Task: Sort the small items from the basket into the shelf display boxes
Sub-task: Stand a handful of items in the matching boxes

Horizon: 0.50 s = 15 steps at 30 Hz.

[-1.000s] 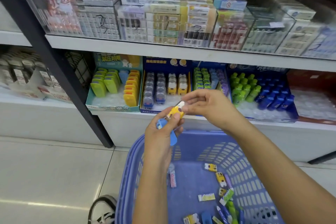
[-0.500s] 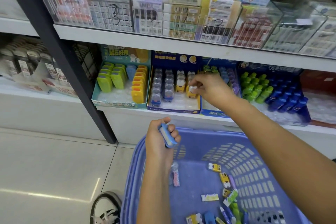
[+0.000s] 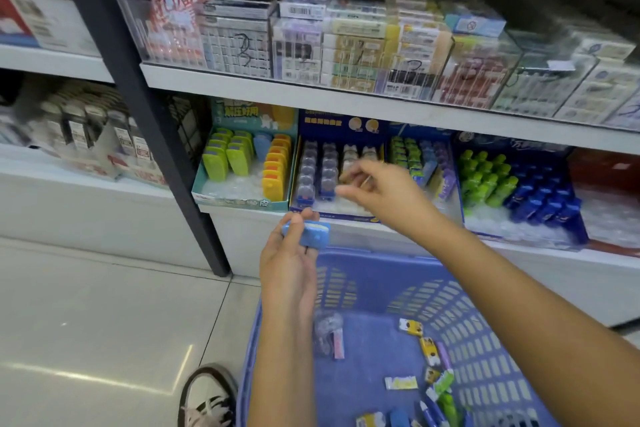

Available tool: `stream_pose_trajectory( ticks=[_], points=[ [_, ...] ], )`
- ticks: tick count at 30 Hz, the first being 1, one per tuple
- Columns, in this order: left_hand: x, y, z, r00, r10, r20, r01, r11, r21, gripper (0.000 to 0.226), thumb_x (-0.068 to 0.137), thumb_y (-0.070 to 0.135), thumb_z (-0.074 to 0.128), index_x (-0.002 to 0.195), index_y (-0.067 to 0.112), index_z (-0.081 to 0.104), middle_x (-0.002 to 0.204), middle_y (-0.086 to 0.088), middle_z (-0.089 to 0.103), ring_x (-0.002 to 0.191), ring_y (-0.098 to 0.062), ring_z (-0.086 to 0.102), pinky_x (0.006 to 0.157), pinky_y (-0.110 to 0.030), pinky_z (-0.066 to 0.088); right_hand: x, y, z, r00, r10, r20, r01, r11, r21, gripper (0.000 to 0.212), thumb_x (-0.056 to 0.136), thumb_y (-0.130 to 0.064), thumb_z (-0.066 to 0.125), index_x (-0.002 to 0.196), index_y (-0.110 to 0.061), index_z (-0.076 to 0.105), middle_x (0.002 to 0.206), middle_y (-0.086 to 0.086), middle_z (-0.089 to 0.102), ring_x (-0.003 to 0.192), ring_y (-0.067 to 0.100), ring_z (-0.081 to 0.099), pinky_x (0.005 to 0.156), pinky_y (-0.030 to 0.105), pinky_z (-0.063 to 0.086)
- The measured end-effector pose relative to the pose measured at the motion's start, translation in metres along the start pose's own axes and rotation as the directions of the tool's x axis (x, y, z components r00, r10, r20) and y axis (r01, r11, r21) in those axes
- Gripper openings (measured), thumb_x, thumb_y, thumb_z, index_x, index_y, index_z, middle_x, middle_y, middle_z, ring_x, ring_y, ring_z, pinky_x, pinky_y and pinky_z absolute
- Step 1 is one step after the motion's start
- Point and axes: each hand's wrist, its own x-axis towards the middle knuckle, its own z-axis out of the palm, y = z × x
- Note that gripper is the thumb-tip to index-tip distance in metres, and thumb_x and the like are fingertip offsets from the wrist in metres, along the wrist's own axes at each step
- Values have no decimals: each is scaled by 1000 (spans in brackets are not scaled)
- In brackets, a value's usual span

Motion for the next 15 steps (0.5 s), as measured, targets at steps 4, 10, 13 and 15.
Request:
stream_pose_trajectory(
  ticks=[4,10,13,15],
  points=[
    [1,15,-4,999,23,-24,-25,998,-51,38,98,15,46,125,-12,46,110,-21,63,93,-25,66,90,-35,53,-37,-30,23,990,-43,132,1,953,304,24,74,-25,78,94,-28,65,85,-11,64,74,8,62,71,27,54],
    [4,40,-9,999,25,23,-23,995,-98,31,101,21,43,110,-6,55,103,-19,67,95,-24,69,80,-29,58,-29,-61,49,994,-95,-60,111,926,361,23,80,-11,72,100,-20,68,89,-7,68,80,6,63,75,20,52],
    [19,53,-15,986,159,-43,-139,944,300,30,100,25,45,122,7,53,119,-9,62,111,-20,61,89,-27,52,2,-74,47,966,-155,-208,200,956,213,23,81,-14,71,103,-20,66,86,-10,65,75,3,59,72,13,48],
    [31,59,-28,911,407,68,-303,547,780,33,98,23,48,130,13,51,128,-2,55,117,-14,52,94,-22,40,35,-80,44,952,-177,-248,205,975,91,23,82,-16,70,104,-17,66,86,-6,65,73,6,56,67,9,43]
  ],
)
